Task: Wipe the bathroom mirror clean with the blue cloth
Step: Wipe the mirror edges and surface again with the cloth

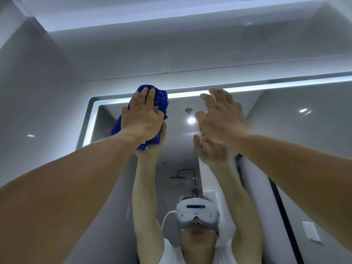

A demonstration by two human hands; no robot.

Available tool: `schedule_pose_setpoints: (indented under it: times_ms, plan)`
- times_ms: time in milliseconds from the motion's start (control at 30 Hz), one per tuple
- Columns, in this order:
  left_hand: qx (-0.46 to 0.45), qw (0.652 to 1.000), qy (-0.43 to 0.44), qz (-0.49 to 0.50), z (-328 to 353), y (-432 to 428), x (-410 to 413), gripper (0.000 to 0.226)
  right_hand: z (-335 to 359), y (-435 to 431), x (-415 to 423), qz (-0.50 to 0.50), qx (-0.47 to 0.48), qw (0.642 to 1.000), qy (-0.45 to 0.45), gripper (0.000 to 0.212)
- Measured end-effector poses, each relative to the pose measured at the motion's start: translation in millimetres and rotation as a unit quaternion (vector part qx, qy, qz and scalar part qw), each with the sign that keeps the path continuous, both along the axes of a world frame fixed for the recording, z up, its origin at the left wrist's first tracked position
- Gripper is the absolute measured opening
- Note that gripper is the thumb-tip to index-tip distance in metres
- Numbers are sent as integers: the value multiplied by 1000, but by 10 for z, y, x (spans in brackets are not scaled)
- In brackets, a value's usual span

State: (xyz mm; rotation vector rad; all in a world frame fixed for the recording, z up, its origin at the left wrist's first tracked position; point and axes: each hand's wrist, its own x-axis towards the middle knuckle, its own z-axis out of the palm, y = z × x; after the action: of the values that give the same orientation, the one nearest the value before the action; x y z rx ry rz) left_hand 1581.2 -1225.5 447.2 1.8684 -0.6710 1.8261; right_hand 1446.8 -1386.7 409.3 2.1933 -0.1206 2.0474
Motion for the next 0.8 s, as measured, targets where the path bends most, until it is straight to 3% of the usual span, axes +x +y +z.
schedule_pose_setpoints:
  times_ms: [133, 400, 800]
  plan:
    - [21, 999, -14, -42, -21, -193, -97, 60, -31, -240, -180, -26, -9, 1000, 11, 56]
    - [146, 987, -62, 17, -94, -375, -222, 59, -132, -706, -495, -37, 1, 999, 14, 66]
    - [376, 905, -182, 84, -2304, -388, -170, 68, -756, -730, -513, 16, 4, 1000, 11, 47]
